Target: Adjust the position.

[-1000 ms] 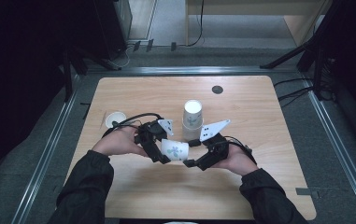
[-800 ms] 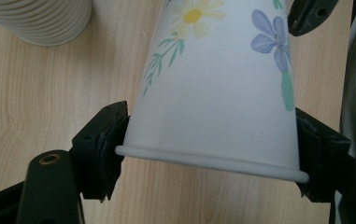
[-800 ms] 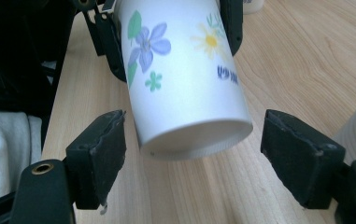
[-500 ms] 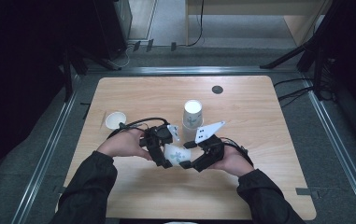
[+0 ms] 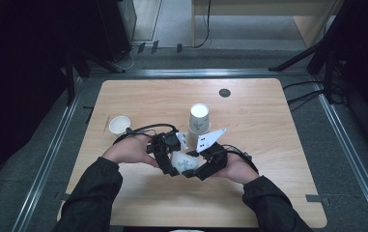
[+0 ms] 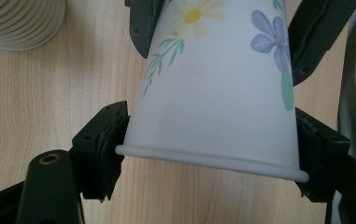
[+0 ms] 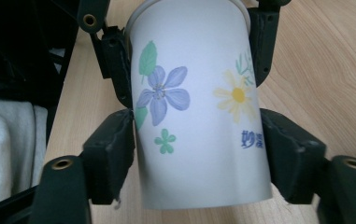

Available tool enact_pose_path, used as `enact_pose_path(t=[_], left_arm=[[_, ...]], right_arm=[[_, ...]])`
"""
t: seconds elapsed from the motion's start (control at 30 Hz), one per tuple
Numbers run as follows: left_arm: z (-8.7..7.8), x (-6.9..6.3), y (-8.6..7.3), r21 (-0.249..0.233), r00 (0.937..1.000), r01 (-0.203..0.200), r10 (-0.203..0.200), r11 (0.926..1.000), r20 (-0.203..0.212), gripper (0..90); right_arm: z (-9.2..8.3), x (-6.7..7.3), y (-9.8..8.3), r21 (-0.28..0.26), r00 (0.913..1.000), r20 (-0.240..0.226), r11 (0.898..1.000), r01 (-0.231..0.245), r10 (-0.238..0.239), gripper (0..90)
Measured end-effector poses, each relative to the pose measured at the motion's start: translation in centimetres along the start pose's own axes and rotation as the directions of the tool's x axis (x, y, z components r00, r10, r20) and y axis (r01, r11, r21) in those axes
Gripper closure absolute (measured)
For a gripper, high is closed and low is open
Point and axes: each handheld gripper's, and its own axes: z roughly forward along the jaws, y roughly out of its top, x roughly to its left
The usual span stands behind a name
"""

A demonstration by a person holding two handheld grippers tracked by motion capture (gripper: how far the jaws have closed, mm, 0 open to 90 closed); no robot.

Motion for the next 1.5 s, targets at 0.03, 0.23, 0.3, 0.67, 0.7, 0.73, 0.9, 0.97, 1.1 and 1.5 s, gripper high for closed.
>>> enact_pose_path(t=[0.03,0.23,0.3,0.67,0.7,0.73,0.9,0.97,1.1,1.5], left_arm=[[0.0,0.0,0.0,-0.001,1.0,0.001,-0.001,1.0,0.001,23.1],[-0.2,-0.1,-0.1,-0.017,0.9999,-0.009,0.009,0.9998,0.013,22.6],[-0.5,0.0,-0.3,-0.048,0.9999,-0.007,0.007,0.9988,0.011,20.9],[-2.3,0.5,-1.7,-0.208,0.9997,0.026,-0.025,0.9778,0.008,10.7],[-2.4,0.5,-1.8,-0.219,0.9996,0.029,-0.028,0.9753,0.007,10.6],[-2.6,0.6,-2.0,-0.236,0.9995,0.031,-0.029,0.9713,0.013,10.5],[-3.0,0.7,-2.8,-0.282,0.9984,0.056,-0.054,0.9578,0.014,10.1],[-3.1,0.6,-3.1,-0.303,0.9974,0.072,-0.07,0.9502,0.017,10.0],[-3.3,0.6,-3.8,-0.35,0.9965,0.084,-0.079,0.933,0.028,10.1],[-3.1,0.4,-4.9,-0.453,0.9883,0.149,-0.147,0.8791,0.041,10.1]], right_arm=[[0.0,0.0,0.0,0.0,1.0,-0.003,1.0,0.003,-0.003,32.3],[-0.2,0.2,0.1,0.004,0.9998,-0.002,1.0,0.022,-0.022,33.8],[-0.4,0.2,0.1,-0.003,0.9998,0.001,1.0,0.021,-0.021,33.8],[-2.7,-0.2,0.3,-0.068,0.9994,0.034,0.998,0.008,-0.006,33.6],[-3.0,-0.3,0.3,-0.081,0.9992,0.039,0.997,0.008,-0.005,33.6],[-3.2,-0.3,0.3,-0.087,0.9992,0.039,0.996,0.003,0.0,33.6],[-4.2,-0.4,0.4,-0.124,0.9988,0.049,0.992,0.006,0.0,33.6],[-4.5,-0.4,0.4,-0.133,0.9987,0.05,0.991,0.0,0.007,33.6],[-5.0,-0.4,0.5,-0.151,0.9981,0.06,0.989,-0.006,0.015,33.6],[-5.6,-0.4,0.7,-0.181,0.9981,0.06,0.984,-0.001,0.012,33.6]])
